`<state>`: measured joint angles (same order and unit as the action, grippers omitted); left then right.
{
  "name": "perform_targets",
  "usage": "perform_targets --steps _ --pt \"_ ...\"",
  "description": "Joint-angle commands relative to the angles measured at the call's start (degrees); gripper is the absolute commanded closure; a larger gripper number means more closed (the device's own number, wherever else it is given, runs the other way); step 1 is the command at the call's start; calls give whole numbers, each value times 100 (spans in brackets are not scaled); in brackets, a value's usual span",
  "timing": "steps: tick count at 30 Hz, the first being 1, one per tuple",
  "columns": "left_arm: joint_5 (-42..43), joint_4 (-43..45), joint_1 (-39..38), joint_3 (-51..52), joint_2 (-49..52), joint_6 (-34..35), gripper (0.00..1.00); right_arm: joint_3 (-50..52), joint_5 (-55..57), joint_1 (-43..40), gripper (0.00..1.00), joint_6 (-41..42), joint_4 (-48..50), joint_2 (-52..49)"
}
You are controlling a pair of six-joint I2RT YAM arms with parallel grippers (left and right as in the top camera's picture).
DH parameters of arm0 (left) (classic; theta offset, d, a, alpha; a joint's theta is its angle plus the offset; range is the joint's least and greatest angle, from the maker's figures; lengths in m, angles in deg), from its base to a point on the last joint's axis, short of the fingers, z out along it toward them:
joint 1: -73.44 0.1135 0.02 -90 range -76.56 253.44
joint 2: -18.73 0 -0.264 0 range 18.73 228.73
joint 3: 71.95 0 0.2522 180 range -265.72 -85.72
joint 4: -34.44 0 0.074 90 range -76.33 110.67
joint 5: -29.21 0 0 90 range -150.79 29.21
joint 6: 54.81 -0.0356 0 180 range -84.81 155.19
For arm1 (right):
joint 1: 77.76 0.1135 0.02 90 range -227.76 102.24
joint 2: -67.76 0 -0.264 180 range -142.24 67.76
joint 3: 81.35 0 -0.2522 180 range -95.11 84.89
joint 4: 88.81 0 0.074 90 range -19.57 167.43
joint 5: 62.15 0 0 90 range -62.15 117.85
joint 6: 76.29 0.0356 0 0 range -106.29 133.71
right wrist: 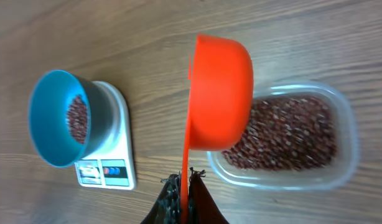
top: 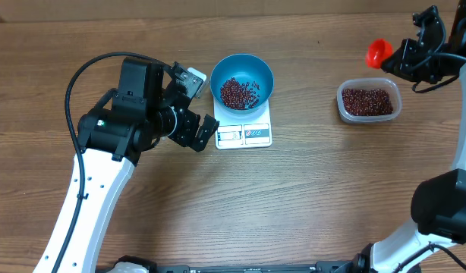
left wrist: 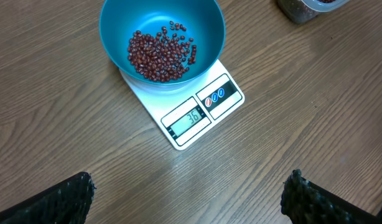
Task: Scoop item into bowl and weigh 150g on scale
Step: 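Lower the red scoop into the bean tub with the right gripper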
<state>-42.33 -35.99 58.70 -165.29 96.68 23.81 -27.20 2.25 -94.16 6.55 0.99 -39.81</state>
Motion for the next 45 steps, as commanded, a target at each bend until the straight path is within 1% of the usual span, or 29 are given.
perform_targets --steps 1,11,14,18,26,39,45 --pt "42 -9 11 -83 42 -85 0 -162 313 15 96 -205 -44 212" --pt "42 -9 9 -83 42 -85 0 -160 527 15 96 -240 -149 212" --pt "44 -9 9 -83 42 -85 0 -160 538 15 96 -387 -146 212" --pt "42 -9 9 -83 42 -85 1 -157 872 15 96 -387 -125 205" --pt "42 -9 9 -83 42 -85 0 -101 1091 15 96 -546 -120 201" --pt "42 -9 9 -83 42 -85 0 610 1340 22 96 -664 -339 201" --pt "42 -9 11 -83 42 -85 0 1021 1340 22 96 -667 9 201"
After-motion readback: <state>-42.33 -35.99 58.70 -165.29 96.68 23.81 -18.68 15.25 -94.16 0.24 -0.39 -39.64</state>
